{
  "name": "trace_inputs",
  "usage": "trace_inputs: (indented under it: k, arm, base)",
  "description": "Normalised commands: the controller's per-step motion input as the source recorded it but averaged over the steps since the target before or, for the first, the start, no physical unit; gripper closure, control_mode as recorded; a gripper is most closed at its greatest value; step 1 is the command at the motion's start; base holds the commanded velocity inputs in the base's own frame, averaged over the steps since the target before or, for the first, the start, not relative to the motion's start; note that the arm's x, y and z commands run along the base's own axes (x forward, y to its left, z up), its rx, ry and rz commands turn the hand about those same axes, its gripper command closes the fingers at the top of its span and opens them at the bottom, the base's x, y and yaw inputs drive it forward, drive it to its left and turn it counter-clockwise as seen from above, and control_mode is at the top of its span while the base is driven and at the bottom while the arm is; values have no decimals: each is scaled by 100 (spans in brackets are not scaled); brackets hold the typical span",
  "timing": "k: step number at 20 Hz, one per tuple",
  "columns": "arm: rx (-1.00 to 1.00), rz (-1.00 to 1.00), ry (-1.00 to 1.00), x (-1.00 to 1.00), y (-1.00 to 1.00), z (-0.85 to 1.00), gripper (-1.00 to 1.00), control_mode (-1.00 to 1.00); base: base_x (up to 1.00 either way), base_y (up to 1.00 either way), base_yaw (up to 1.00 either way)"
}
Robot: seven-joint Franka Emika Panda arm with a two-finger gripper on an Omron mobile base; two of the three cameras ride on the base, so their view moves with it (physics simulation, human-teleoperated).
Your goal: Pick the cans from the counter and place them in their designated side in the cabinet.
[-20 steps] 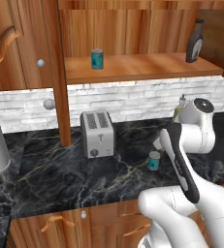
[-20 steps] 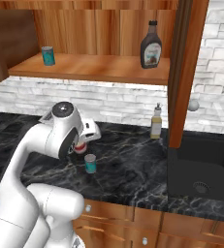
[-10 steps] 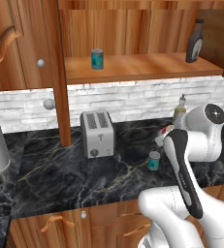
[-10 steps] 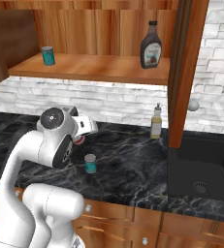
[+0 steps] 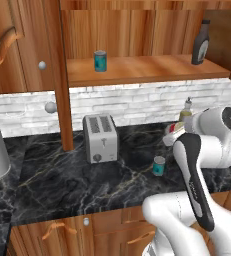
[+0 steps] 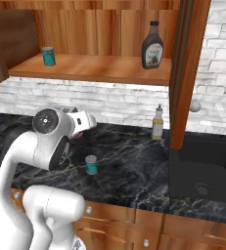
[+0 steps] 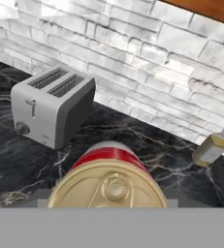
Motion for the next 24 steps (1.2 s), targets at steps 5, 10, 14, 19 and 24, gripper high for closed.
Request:
trace_inputs:
  k: [5, 10, 14, 19, 24]
  arm:
    - [0, 2, -9, -19, 2, 41, 100, -100]
    - [0, 2, -6, -26, 6, 40, 100, -100]
    - [0, 1, -3, -31, 8, 37, 100, -100]
    - [0, 0, 0, -34, 8, 28, 100, -100]
    - [0, 0, 0, -27, 5, 25, 100, -100]
  base:
    - [0, 0, 0]
    - [0, 0, 0]
    - [0, 0, 0]
    - [0, 0, 0]
    - [0, 0, 0]
